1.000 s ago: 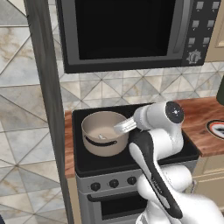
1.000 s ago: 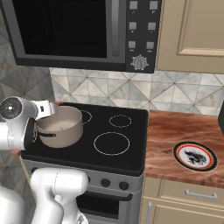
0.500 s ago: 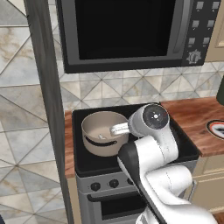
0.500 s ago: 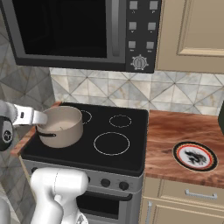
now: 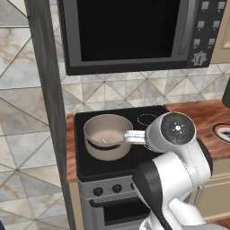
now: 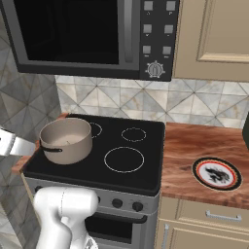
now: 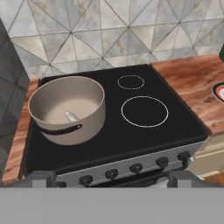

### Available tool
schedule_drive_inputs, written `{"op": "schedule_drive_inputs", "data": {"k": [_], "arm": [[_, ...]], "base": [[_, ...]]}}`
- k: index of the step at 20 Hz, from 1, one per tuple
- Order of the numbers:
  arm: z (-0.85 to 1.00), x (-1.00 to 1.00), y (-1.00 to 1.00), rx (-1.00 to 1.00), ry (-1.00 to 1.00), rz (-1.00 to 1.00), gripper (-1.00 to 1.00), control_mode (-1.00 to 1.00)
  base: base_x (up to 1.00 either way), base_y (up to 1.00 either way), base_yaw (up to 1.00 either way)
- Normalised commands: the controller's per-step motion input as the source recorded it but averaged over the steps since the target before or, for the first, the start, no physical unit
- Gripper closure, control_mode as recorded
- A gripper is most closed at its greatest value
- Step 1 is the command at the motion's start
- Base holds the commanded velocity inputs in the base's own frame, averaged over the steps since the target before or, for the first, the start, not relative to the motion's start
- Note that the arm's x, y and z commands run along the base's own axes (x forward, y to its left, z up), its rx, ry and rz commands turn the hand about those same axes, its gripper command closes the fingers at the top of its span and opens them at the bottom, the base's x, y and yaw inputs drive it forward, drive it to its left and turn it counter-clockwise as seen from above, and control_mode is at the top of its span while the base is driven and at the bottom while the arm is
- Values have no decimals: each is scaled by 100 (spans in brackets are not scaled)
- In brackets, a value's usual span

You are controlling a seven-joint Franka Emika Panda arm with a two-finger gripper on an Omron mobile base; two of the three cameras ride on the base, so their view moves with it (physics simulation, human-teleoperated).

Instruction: Retrieve the frozen meat and place it in the pot on a burner. Then turn the burner on.

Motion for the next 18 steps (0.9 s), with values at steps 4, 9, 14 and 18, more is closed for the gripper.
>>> {"op": "schedule_drive_inputs", "data": {"k": [4,9,14,18], "arm": [[-33,-59,-51,17,-13,-1,-100,-100],[-67,-33,-5,11,-7,9,-100,-100],[-68,-1,26,0,-8,1,-100,-100],[-58,0,39,0,-12,0,-100,-100]], "base": [[0,0,0],[0,0,0],[0,0,0],[0,0,0]]}}
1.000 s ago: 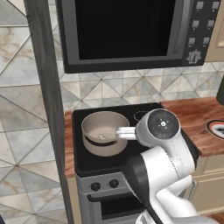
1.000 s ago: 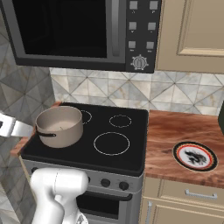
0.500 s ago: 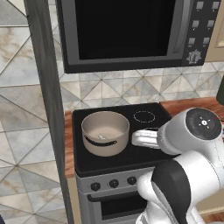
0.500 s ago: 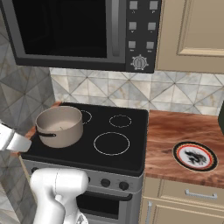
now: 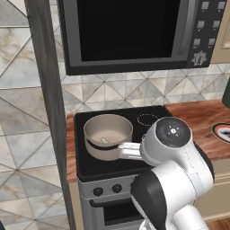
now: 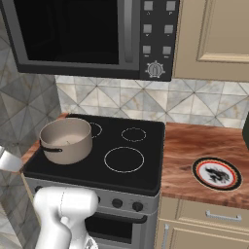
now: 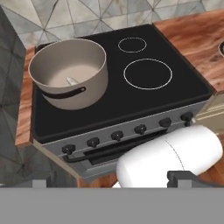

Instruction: Retrieve the frozen meat and place it in the pot on a burner. Then turn the burner on.

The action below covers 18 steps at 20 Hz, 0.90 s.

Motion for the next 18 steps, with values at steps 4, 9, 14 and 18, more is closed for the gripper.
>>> {"op": "schedule_drive_inputs", "data": {"k": [4,9,14,18], "arm": [[-47,0,11,1,-22,0,-100,-100],[-60,0,0,9,-28,0,-100,-100],[-76,2,-9,6,-14,2,-100,-100],[-73,1,-41,9,-9,6,-100,-100]], "base": [[0,0,0],[0,0,0],[0,0,0],[0,0,0]]}}
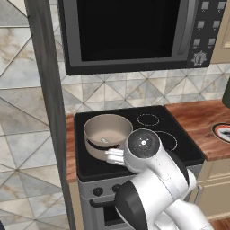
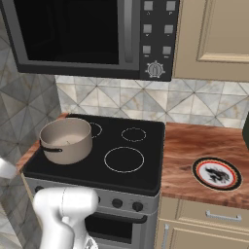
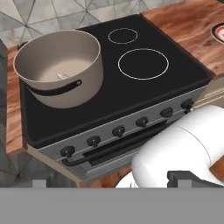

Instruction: Retrieve the frozen meat and place it in the pot on a burner. Then turn the burner on.

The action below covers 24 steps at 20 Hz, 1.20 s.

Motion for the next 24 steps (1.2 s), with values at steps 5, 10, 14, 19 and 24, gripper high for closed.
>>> {"op": "schedule_drive_inputs", "data": {"k": [5,10,14,19,24], "arm": [[-70,3,-29,3,-11,9,-100,-100],[-70,0,0,0,-13,10,-100,-100],[-73,0,-9,0,-19,2,-100,-100],[-80,-14,-35,3,-22,0,-100,-100],[-74,-45,-64,8,-30,1,-100,-100]], "base": [[0,0,0],[0,0,0],[0,0,0],[0,0,0],[0,0,0]]}}
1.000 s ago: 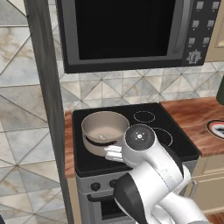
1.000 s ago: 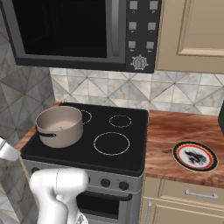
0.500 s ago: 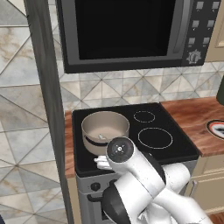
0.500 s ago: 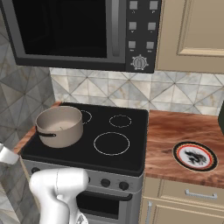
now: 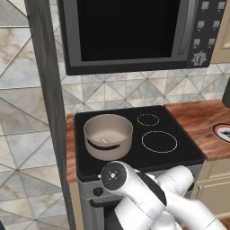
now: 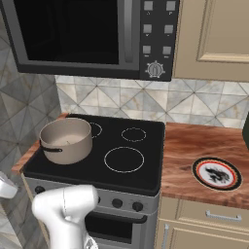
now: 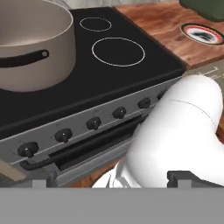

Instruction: Retrieve the frozen meat and place it in the pot on a burner. Then turn the burner on.

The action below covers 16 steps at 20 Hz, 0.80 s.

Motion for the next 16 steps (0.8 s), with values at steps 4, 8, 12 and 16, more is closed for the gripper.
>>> {"op": "schedule_drive_inputs", "data": {"k": [4,8,12,16], "arm": [[-38,-49,-51,8,-26,5,-100,-100],[-14,-51,-51,2,-29,18,-100,-100],[-2,-48,-56,1,-34,29,-100,-100],[0,-20,-41,0,-27,43,-100,-100]], "base": [[0,0,0],[0,0,0],[0,0,0],[0,0,0]]}}
